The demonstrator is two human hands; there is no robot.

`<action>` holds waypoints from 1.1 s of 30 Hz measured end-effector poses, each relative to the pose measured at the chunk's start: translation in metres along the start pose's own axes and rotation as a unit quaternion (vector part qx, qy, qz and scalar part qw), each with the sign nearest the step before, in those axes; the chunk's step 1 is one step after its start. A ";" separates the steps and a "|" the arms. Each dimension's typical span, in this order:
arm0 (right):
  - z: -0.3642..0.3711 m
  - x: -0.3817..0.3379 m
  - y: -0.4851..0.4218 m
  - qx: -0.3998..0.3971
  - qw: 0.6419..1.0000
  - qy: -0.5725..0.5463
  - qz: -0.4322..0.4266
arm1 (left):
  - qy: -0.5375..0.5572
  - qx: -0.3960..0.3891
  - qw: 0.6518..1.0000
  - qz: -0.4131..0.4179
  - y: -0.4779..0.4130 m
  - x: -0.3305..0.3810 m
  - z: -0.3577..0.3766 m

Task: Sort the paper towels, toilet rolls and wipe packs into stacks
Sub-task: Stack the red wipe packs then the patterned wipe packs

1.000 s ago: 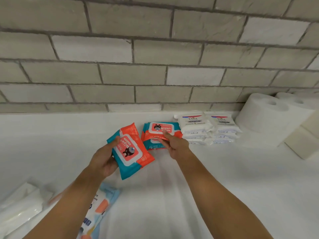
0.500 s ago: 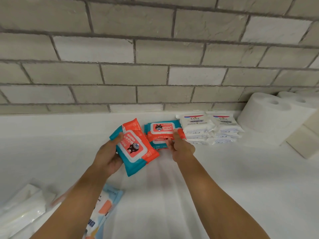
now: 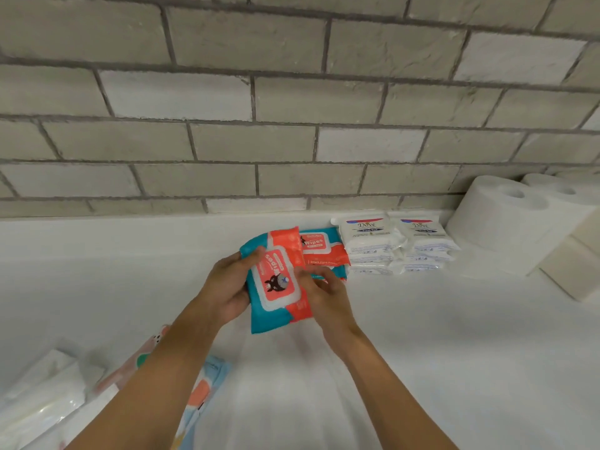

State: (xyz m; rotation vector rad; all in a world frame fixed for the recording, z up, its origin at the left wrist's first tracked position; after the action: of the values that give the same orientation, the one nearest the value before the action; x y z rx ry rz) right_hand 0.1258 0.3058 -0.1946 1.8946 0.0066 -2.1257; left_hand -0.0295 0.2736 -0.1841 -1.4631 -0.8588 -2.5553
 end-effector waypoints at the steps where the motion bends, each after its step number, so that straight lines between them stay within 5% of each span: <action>1: -0.001 -0.004 -0.002 -0.014 1.000 0.003 0.014 | -0.046 -0.012 0.999 0.004 0.001 0.003 0.003; 5: 0.001 -0.014 -0.008 -0.099 0.992 0.060 0.045 | -0.170 -0.058 0.984 0.003 0.006 0.010 0.015; 12: -0.003 -0.020 -0.020 -0.130 0.983 0.117 0.047 | -0.151 -0.045 0.988 0.005 0.009 0.001 0.009; 22: 0.000 -0.005 -0.034 0.041 0.978 -0.187 0.080 | -0.062 -0.035 0.997 -0.030 0.018 -0.027 -0.004; 33: -0.034 -0.007 -0.055 0.129 0.989 -0.035 0.057 | -0.220 0.072 0.969 0.084 -0.040 0.008 0.027</action>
State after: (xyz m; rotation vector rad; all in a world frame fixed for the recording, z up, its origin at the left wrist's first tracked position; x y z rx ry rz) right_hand 0.1474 0.3662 -0.2027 1.9032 -0.3998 -2.2018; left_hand -0.0263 0.3227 -0.1844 -1.9944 -0.8952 -2.0312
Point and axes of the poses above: each hand's wrist, its own y-axis away from the middle knuckle, its own z-axis out of the palm, x = y × z, the point moved 5 cm from there along -y, towards the middle knuckle, and after that the axes turned 4 degrees about x, right-handed, at the moved point
